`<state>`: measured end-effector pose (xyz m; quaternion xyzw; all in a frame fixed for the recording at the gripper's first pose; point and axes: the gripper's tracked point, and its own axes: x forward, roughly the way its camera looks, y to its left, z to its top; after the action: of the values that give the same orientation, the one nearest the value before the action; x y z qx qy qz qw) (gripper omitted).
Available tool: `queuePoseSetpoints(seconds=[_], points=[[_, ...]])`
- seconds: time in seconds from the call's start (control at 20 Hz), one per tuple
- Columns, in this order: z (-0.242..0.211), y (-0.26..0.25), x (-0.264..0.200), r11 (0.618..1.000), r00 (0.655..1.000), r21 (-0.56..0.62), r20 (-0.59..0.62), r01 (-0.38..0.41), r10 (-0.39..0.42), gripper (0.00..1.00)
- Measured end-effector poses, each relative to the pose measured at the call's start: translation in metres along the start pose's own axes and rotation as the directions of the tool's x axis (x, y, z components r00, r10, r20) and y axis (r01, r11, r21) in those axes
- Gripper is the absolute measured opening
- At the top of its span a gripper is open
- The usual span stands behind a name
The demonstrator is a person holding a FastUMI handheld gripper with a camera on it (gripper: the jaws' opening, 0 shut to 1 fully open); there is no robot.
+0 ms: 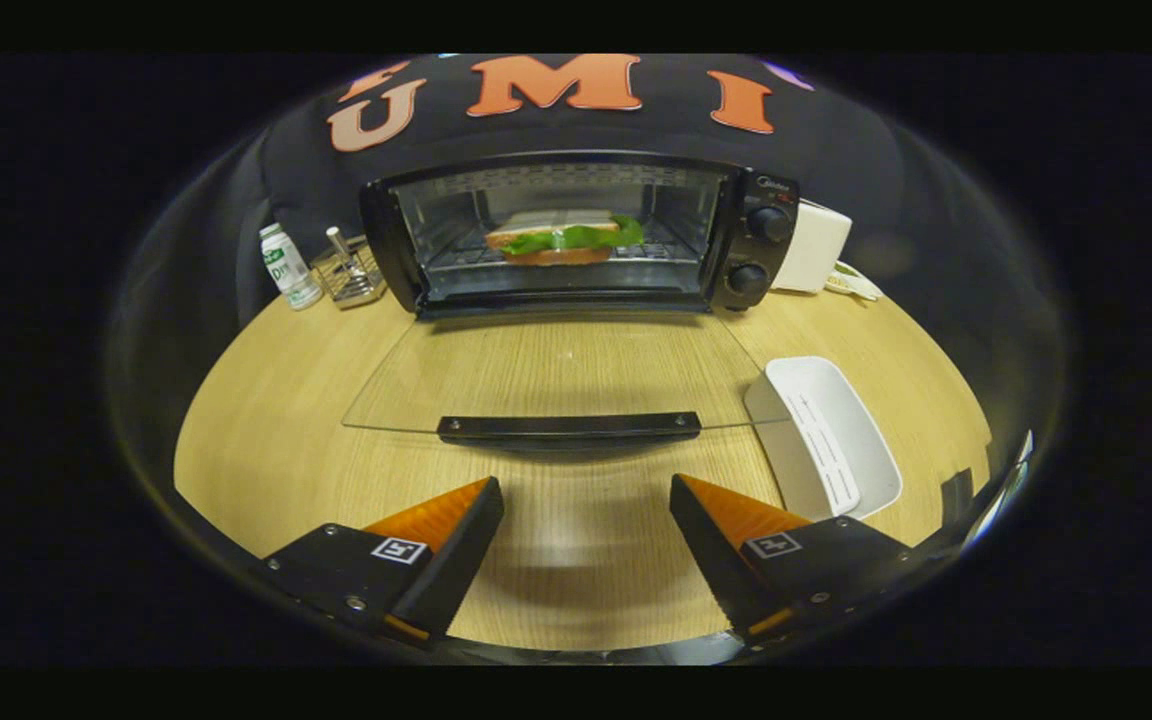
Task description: Open the toaster oven, put the food inside, and close the toaster oven door.
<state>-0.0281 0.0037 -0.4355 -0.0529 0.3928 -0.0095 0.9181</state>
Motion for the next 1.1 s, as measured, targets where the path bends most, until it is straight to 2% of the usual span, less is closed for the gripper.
queuePoseSetpoints(seconds=[0.3, 0.65, 0.8, 1.1], points=[[0.009, 0.004, 0.018, 1.0, 1.0, -0.013, -0.01, -0.009, 0.009, 1.0], [0.031, 0.003, 0.003, 0.999, 0.998, 0.018, 0.062, -0.028, 0.027, 1.0], [0.049, 0.0, -0.016, 0.998, 0.993, 0.035, 0.109, -0.043, 0.039, 1.0], [0.118, -0.001, -0.036, 0.999, 0.971, 0.044, 0.24, -0.021, 0.01, 1.0]])
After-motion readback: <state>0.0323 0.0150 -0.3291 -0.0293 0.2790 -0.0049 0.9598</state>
